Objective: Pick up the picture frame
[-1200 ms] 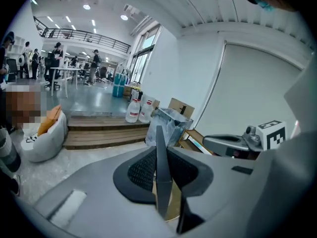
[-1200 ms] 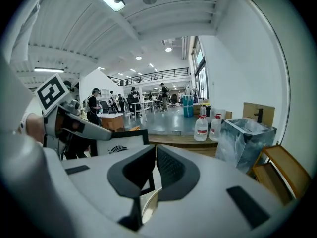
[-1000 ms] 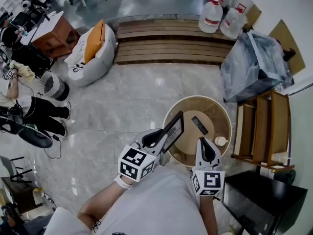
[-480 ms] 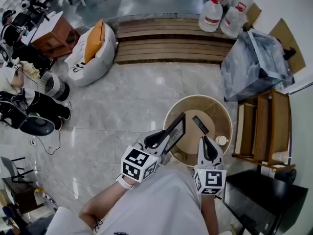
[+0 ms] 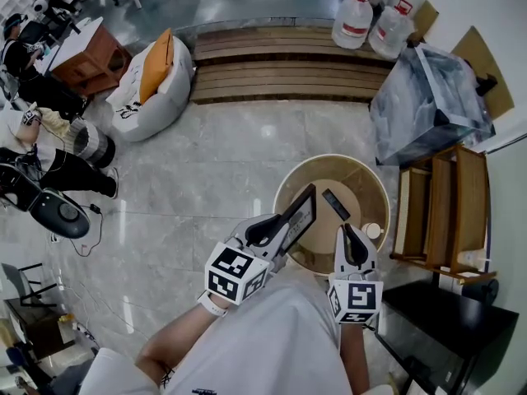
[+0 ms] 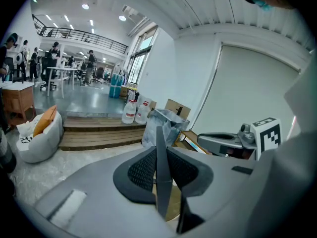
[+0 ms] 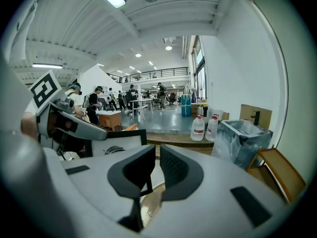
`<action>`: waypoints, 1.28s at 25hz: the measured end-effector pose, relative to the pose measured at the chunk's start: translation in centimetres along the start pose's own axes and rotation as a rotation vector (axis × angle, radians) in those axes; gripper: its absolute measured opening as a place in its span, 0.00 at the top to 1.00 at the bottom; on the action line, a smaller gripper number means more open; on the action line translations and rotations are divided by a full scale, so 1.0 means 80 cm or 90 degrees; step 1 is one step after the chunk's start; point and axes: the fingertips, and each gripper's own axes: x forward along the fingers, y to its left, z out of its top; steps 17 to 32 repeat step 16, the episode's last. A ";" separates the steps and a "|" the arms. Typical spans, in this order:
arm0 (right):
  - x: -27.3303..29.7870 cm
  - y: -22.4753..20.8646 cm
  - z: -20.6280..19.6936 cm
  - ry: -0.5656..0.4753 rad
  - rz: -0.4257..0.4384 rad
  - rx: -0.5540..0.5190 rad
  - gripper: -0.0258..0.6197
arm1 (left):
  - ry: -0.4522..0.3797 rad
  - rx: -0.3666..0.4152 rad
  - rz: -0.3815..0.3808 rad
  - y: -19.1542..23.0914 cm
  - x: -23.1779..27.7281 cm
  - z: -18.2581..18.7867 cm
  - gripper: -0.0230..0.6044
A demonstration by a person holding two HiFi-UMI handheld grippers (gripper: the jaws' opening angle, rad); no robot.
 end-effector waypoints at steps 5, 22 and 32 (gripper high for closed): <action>0.000 -0.005 0.000 -0.004 -0.001 0.006 0.95 | 0.003 0.003 0.003 -0.002 -0.001 -0.001 0.86; -0.005 -0.015 -0.003 -0.004 -0.008 0.013 0.95 | 0.005 -0.002 0.006 -0.003 0.002 -0.002 0.86; -0.005 -0.015 -0.003 -0.004 -0.008 0.013 0.95 | 0.005 -0.002 0.006 -0.003 0.002 -0.002 0.86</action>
